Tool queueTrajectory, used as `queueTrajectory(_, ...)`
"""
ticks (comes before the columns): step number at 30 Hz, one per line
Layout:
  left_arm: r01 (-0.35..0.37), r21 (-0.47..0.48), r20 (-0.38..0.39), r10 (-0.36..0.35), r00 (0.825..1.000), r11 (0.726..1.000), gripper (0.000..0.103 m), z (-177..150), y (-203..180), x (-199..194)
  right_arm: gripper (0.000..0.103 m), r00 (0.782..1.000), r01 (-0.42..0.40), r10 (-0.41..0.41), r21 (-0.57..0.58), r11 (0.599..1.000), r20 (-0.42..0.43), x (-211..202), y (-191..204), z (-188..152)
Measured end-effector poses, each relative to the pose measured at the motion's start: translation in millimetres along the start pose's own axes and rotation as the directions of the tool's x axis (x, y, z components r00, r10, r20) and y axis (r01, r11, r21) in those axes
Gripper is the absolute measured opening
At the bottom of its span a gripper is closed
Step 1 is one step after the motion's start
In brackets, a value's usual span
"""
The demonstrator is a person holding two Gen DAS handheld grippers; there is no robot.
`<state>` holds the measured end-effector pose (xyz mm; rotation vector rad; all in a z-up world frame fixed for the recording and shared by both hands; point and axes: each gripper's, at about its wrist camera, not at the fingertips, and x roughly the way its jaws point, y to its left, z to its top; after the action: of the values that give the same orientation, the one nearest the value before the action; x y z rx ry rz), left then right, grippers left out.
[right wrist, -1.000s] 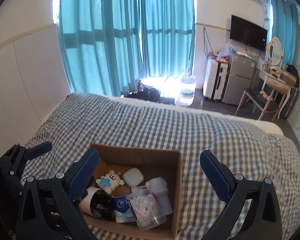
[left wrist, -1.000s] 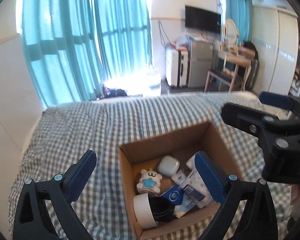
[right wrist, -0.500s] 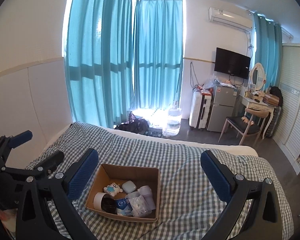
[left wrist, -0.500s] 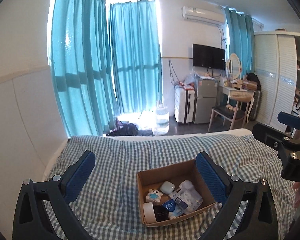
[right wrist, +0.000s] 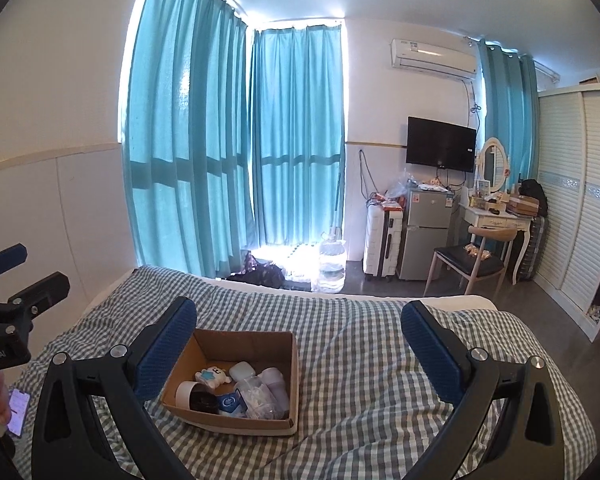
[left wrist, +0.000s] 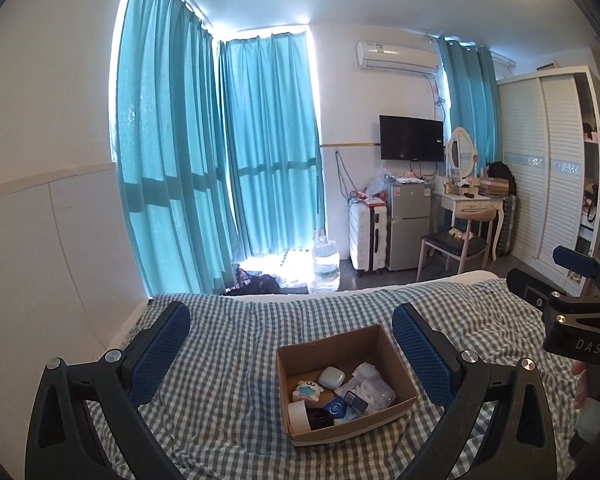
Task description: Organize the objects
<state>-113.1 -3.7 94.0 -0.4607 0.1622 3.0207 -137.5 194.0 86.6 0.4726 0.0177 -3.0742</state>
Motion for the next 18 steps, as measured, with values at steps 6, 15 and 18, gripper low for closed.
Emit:
queueTrajectory(6,-0.008,-0.019,0.012,0.008,1.0,1.0,0.103,-23.5,-11.5,-4.1,0.103,1.0,0.014,-0.014,0.033,0.999,0.011,-1.3,-7.4,-29.4)
queueTrajectory(15,-0.007,-0.033,-0.014,0.007,1.0,0.999,0.103,-80.9,-30.5,16.1,0.103,0.999,0.047,-0.048,0.02,0.999,0.015,8.8,-9.2,-95.6)
queueTrajectory(18,-0.028,-0.032,-0.033,0.027,0.999,0.999,0.103,-103.0,-34.3,19.0,0.103,0.997,0.081,-0.082,-0.028,0.996,-0.018,18.6,-4.9,-114.6)
